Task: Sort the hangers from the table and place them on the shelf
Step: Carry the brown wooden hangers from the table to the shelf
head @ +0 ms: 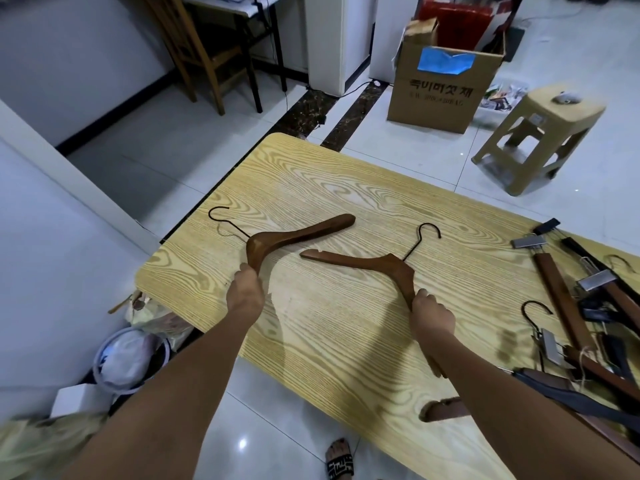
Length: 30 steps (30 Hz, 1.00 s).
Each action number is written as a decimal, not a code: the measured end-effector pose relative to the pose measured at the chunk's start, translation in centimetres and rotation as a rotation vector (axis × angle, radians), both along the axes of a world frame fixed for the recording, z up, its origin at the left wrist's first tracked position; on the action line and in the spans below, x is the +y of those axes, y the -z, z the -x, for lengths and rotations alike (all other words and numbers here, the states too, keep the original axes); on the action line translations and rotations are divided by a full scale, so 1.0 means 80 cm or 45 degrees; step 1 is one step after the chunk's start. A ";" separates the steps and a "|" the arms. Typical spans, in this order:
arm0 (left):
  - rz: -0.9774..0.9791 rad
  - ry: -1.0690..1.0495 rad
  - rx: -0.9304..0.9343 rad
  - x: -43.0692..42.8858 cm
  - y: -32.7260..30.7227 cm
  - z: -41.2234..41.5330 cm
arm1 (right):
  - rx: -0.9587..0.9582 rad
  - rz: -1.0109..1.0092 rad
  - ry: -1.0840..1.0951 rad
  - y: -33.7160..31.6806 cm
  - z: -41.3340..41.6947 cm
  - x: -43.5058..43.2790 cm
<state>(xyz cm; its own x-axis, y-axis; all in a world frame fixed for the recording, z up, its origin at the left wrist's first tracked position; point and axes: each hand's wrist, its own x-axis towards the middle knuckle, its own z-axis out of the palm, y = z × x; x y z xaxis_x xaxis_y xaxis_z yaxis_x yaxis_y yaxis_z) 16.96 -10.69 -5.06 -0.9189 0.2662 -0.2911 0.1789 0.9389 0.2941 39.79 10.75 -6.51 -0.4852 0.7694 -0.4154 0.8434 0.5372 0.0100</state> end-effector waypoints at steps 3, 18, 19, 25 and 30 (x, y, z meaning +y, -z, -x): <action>0.006 0.037 0.086 -0.014 -0.012 0.008 | 0.047 -0.020 0.034 -0.011 0.003 -0.003; 0.026 -0.003 0.368 -0.095 -0.146 0.012 | 0.316 -0.260 -0.275 -0.117 0.032 -0.007; 0.016 -0.044 0.366 -0.103 -0.156 0.010 | 0.336 -0.267 -0.329 -0.125 0.037 -0.010; -0.017 -0.238 0.430 -0.163 -0.217 -0.026 | 0.464 -0.260 -0.620 -0.166 0.067 -0.042; 0.027 -0.476 0.541 -0.224 -0.258 -0.078 | 0.544 -0.211 -0.825 -0.196 0.078 -0.081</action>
